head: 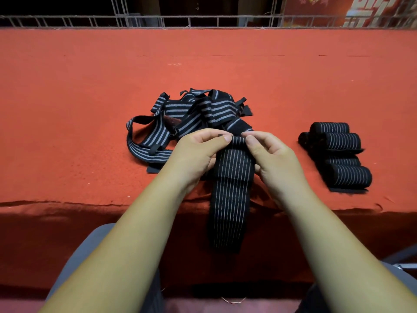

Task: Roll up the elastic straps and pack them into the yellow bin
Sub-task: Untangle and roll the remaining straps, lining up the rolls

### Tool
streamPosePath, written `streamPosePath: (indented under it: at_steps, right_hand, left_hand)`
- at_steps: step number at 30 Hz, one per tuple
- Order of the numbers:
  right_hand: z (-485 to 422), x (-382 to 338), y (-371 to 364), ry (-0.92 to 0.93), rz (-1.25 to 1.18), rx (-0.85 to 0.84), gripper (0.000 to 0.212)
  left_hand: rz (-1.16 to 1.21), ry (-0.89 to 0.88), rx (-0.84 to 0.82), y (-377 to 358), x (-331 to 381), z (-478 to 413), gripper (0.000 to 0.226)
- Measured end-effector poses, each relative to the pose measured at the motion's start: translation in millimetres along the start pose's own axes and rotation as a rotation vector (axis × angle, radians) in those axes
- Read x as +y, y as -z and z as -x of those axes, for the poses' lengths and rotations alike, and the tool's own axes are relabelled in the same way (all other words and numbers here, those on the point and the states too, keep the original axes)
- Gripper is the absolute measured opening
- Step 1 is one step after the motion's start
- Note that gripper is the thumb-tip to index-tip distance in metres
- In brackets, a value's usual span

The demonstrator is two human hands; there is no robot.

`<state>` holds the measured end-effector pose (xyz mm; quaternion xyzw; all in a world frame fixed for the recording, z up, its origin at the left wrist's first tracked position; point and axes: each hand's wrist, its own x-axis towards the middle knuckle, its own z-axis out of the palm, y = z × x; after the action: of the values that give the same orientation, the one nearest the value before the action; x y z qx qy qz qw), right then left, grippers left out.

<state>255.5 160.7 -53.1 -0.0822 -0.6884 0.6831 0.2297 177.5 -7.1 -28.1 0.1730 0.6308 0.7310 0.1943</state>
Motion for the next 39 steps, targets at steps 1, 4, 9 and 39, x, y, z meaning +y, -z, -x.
streamPosePath:
  at_steps: [1,4,9,39]
  right_hand:
    - [-0.5,-0.4,-0.2,-0.005,0.021,0.013,0.019]
    - [-2.7,1.2,0.0,0.018,0.119,0.013,0.024]
    - [-5.0,6.7,-0.2,0.013,0.094,-0.009,0.017]
    - [3.7,-1.2,-9.8,0.010,0.316,0.021,0.036]
  left_hand:
    - [0.004,-0.003,-0.005,-0.1,0.3,0.1,0.014]
    - [0.011,-0.003,-0.012,0.3,-0.4,-0.4,0.019]
    - [0.071,0.008,0.013,2.9,-7.6,-7.6,0.038]
    - [-0.138,-0.075,0.128,-1.1,-9.8,-9.0,0.022]
